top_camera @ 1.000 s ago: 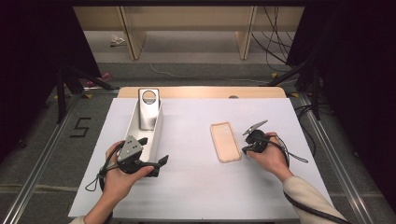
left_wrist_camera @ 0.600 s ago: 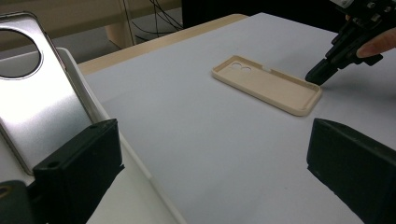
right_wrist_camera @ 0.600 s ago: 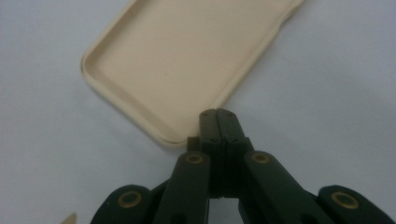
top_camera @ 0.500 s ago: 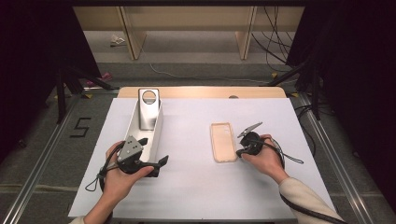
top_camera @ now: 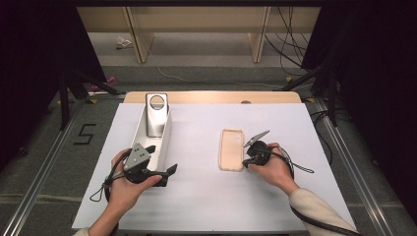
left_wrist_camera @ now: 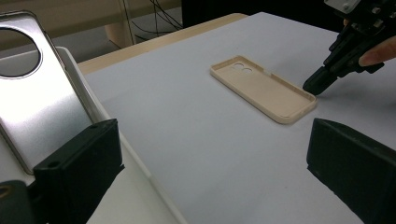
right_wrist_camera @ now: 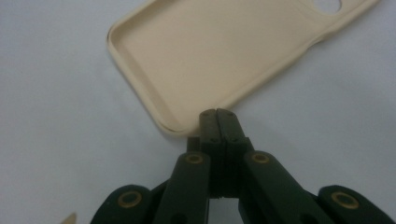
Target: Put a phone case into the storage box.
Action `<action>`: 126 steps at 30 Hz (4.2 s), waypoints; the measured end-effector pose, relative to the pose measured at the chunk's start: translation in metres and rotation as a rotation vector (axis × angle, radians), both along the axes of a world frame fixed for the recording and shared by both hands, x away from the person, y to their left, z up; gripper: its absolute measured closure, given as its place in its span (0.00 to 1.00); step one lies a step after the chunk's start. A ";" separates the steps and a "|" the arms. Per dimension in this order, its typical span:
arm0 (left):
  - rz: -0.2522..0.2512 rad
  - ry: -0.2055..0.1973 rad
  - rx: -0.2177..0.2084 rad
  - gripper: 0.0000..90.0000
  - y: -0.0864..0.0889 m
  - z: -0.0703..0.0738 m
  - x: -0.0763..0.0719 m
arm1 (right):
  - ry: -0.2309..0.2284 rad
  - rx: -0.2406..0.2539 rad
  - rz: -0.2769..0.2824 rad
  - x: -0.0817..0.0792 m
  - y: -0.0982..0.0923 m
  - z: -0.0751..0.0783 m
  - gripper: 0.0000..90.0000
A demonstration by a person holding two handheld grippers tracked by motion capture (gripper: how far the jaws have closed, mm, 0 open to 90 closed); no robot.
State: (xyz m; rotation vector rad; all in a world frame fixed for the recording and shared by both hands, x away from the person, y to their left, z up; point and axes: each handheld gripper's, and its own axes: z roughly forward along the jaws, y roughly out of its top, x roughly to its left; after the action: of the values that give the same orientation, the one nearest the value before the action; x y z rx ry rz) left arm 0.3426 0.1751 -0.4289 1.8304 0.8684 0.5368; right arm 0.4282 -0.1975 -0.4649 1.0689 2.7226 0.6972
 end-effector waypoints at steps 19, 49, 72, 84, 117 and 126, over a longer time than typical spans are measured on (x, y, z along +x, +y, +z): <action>-0.001 -0.005 0.007 0.03 -0.001 0.001 -0.001 | -0.219 -0.172 0.293 -0.003 0.012 0.029 0.49; -0.013 -0.012 0.015 0.03 0.000 0.001 -0.004 | -0.200 -0.426 0.533 -0.009 0.066 0.017 0.44; -0.015 -0.010 0.011 0.03 -0.001 0.000 -0.004 | -0.143 -0.466 0.594 -0.004 0.081 0.008 0.64; -0.017 -0.010 0.010 0.03 -0.002 0.000 -0.004 | -0.123 -0.472 0.623 -0.005 0.084 0.008 0.81; -0.020 -0.010 0.009 0.03 -0.002 0.000 -0.004 | -0.134 -0.462 0.618 -0.009 0.083 0.009 0.95; -0.021 -0.009 0.009 0.03 -0.002 0.000 -0.004 | -0.142 -0.440 0.611 -0.010 0.079 0.014 0.95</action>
State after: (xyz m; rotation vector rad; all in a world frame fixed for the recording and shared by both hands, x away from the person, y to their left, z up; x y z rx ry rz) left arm 0.3381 0.1728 -0.4290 1.8420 0.8410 0.5365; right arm 0.4179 -0.1186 -0.4506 0.0852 2.8686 0.1889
